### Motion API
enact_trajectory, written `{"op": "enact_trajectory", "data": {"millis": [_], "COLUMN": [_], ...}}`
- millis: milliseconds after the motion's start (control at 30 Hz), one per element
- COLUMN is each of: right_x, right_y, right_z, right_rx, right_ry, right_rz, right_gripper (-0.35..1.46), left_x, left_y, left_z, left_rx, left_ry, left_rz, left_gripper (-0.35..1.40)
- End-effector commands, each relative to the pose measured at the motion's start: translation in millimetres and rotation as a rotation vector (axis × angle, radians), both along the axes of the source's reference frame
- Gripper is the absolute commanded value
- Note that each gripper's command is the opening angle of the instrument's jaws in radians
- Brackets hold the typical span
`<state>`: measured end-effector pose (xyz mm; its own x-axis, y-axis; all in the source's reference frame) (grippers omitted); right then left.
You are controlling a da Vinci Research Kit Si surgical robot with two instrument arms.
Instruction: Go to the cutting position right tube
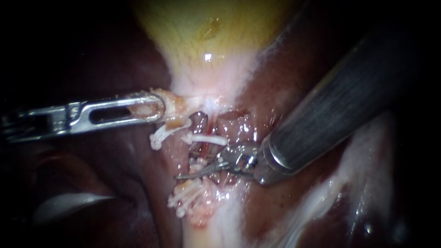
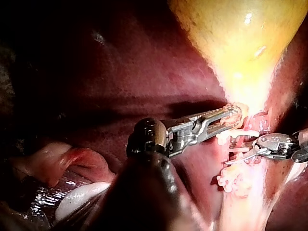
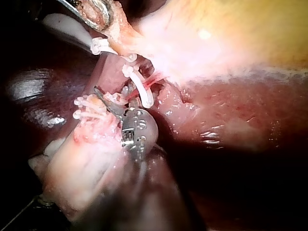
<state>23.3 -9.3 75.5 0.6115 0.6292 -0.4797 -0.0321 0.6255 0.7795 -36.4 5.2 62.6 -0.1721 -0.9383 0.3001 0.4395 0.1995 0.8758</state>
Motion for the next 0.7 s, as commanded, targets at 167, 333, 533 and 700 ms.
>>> {"op": "enact_trajectory", "data": {"millis": [167,333,533,700], "right_x": [0.0,0.0,0.0,0.0], "right_y": [0.0,-0.1,-0.2,-0.2], "right_z": [0.0,-0.2,-0.2,-0.3], "right_rx": [0.0,0.0,0.0,0.0], "right_ry": [0.0,0.001,0.001,0.001], "right_rz": [0.0,-0.001,-0.001,-0.002], "right_gripper": [1.37,1.37,1.37,1.37], "left_x": [-0.1,-0.2,-0.2,-0.3], "left_y": [-0.1,-0.4,-0.4,-0.4], "left_z": [0.1,0.3,0.4,0.4], "left_rx": [-0.001,-0.002,-0.003,-0.003], "left_ry": [0.0,-0.003,-0.003,-0.003], "left_rz": [0.0,0.003,0.004,0.004], "left_gripper": [-0.35,-0.35,-0.35,-0.35]}}
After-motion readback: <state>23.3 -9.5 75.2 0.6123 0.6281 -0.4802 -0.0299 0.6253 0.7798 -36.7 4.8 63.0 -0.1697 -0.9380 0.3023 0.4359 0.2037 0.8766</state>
